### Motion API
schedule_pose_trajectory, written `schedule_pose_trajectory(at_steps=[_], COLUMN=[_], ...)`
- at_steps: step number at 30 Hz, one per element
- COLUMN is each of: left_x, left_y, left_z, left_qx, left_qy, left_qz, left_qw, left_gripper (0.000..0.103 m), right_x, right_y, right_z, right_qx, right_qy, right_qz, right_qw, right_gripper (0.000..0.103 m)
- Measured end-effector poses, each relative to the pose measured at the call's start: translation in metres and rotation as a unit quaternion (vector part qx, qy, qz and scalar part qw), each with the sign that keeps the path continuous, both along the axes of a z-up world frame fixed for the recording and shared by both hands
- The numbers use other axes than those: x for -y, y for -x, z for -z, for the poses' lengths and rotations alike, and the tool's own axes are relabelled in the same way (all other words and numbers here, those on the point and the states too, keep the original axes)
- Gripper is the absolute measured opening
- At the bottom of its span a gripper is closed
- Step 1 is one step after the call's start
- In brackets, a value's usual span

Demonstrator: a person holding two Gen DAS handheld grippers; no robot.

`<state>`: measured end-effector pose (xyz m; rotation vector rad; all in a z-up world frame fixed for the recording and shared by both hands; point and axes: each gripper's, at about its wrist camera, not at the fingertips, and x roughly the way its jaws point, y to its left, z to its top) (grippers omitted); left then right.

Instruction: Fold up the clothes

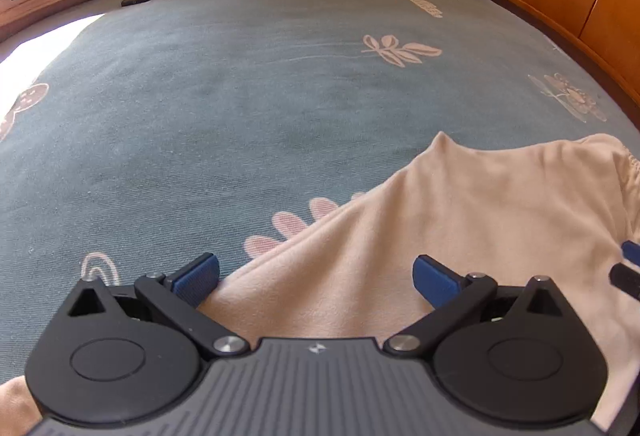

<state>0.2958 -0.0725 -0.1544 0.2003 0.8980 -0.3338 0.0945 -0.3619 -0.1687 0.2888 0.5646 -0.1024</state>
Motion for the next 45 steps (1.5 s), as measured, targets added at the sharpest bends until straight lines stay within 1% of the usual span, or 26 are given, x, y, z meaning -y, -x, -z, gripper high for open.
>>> schedule_pose_trajectory(at_steps=[1,2,4,7,10,13,15,17,19,20,23,25,27,28,29,31,33,35,36,38,40,42,43,45], left_x=[-0.004,-0.009,-0.016,-0.017,-0.03,-0.036,-0.037,-0.033,-0.035,-0.04,-0.066,-0.081,-0.099,-0.11,-0.12,-0.141,-0.153,-0.154,-0.15,-0.14,-0.127,-0.112,-0.107,-0.103], left_y=[-0.004,-0.01,-0.022,-0.024,-0.009,0.013,0.024,0.028,0.025,0.022,0.005,0.005,0.012,0.018,0.024,0.037,0.052,0.063,0.068,0.076,0.081,0.086,0.085,0.078], left_z=[0.002,0.003,0.001,-0.008,-0.021,-0.026,-0.022,-0.012,-0.002,-0.002,-0.012,-0.029,-0.047,-0.055,-0.06,-0.069,-0.066,-0.054,-0.043,-0.026,-0.012,-0.002,0.002,0.008], left_qx=[0.02,0.025,0.017,0.038,0.021,0.009,-0.004,0.002,0.037,0.047,0.019,0.027,0.025,0.018,0.004,-0.026,-0.052,-0.075,-0.085,-0.088,-0.07,-0.014,0.008,0.039], left_qy=[-0.003,0.005,0.023,-0.007,0.039,0.059,0.06,0.018,-0.04,-0.037,-0.007,-0.011,0.005,0.025,0.054,0.113,0.174,0.207,0.217,0.209,0.174,0.111,0.088,0.058], left_qz=[-0.006,-0.021,-0.051,-0.08,-0.071,-0.057,-0.048,-0.053,-0.065,-0.073,-0.124,-0.145,-0.145,-0.147,-0.15,-0.156,-0.157,-0.153,-0.149,-0.146,-0.149,-0.159,-0.156,-0.161], left_qw=[0.9998,0.9995,0.9983,0.9961,0.9965,0.9966,0.9971,0.9984,0.9963,0.9955,0.9921,0.989,0.989,0.9886,0.9872,0.981,0.9707,0.9634,0.9609,0.9628,0.9708,0.981,0.9838,0.9845], left_gripper=[0.103,0.103,0.103,0.102,0.102,0.102,0.102,0.102,0.103,0.103,0.103,0.102,0.102,0.102,0.102,0.102,0.102,0.102,0.102,0.102,0.102,0.102,0.102,0.103], right_x=[0.0,0.0,0.0,0.0,0.0,-0.001,0.0,-0.001,-0.001,-0.001,-0.001,-0.001,-0.001,-0.001,-0.001,-0.001,-0.002,-0.002,-0.002,-0.003,-0.003,-0.001,-0.001,-0.001], right_y=[0.0,0.0,0.0,0.0,0.0,0.0,-0.001,-0.001,-0.001,-0.001,-0.001,-0.001,-0.001,-0.002,-0.002,-0.002,-0.003,-0.004,-0.004,-0.004,-0.004,-0.004,-0.004,-0.005], right_z=[0.0,0.0,0.0,-0.001,0.0,-0.001,0.0,0.0,0.0,0.0,0.001,0.001,0.001,0.001,0.001,0.001,0.001,0.001,0.001,0.001,0.001,0.001,0.001,0.002], right_qx=[0.0,0.0,-0.001,-0.001,-0.001,-0.001,0.0,0.0,0.0,0.0,-0.001,-0.001,-0.001,-0.001,-0.001,0.0,0.0,-0.001,-0.002,-0.002,-0.002,0.0,0.001,0.0], right_qy=[0.0,0.001,0.002,0.002,0.002,0.001,0.001,0.001,0.001,0.001,0.002,0.002,0.002,0.002,0.003,0.002,0.002,0.004,0.005,0.005,0.005,0.002,0.001,0.002], right_qz=[0.0,0.0,0.0,0.0,0.0,0.0,0.0,0.0,0.0,0.0,0.001,0.001,0.001,0.001,0.001,0.0,0.0,0.0,0.0,0.001,0.0,0.0,0.0,0.0], right_qw=[1.0,1.0,1.0,1.0,1.0,1.0,1.0,1.0,1.0,1.0,1.0,1.0,1.0,1.0,1.0,1.0,1.0,1.0,1.0,1.0,1.0,1.0,1.0,1.0], right_gripper=[0.103,0.103,0.103,0.103,0.103,0.103,0.103,0.103,0.103,0.103,0.103,0.103,0.103,0.103,0.103,0.103,0.103,0.103,0.103,0.103,0.103,0.103,0.103,0.103])
